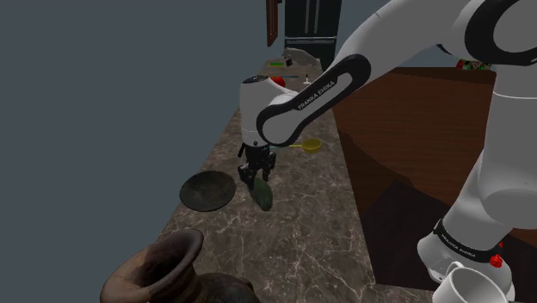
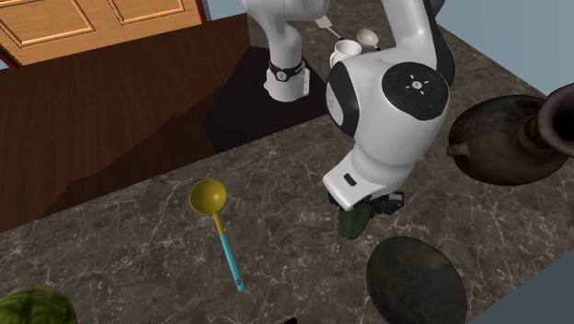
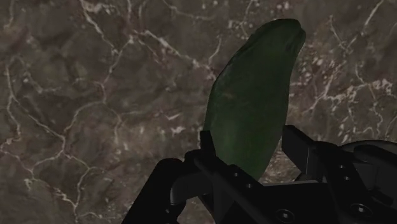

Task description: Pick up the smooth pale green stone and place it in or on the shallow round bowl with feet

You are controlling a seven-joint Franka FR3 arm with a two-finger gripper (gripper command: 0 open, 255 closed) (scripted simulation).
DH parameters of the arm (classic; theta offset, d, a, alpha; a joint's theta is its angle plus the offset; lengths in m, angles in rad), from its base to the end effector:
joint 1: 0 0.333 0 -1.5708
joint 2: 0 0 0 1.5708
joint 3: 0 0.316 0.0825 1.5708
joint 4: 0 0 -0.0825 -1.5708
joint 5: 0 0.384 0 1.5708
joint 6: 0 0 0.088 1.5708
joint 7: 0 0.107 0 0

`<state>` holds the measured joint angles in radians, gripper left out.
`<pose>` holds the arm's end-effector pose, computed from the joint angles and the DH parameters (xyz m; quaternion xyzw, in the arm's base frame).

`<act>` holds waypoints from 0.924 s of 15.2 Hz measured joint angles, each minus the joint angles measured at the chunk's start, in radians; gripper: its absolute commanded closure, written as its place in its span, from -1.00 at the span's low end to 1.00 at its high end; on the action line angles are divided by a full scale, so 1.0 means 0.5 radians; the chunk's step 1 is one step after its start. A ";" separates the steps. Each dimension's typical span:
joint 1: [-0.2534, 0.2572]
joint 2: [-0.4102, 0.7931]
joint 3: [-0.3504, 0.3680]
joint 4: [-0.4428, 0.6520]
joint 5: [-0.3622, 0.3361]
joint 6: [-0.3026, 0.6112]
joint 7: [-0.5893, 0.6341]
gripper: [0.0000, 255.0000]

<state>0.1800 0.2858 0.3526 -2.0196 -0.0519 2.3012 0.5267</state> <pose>0.5176 0.2962 0.3193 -0.9995 -0.0132 0.0085 0.0289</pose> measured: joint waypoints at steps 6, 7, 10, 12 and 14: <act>-0.003 -0.012 0.002 -0.010 0.006 0.005 -0.004 1.00; -0.001 -0.011 0.002 -0.001 0.006 -0.005 -0.003 1.00; -0.001 -0.042 0.013 0.016 0.025 -0.061 -0.010 1.00; -0.004 -0.071 0.020 0.019 0.041 -0.106 -0.018 1.00; -0.006 -0.095 0.025 0.047 0.052 -0.160 -0.021 1.00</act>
<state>0.1772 0.2381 0.3653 -1.9962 -0.0257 2.2212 0.5160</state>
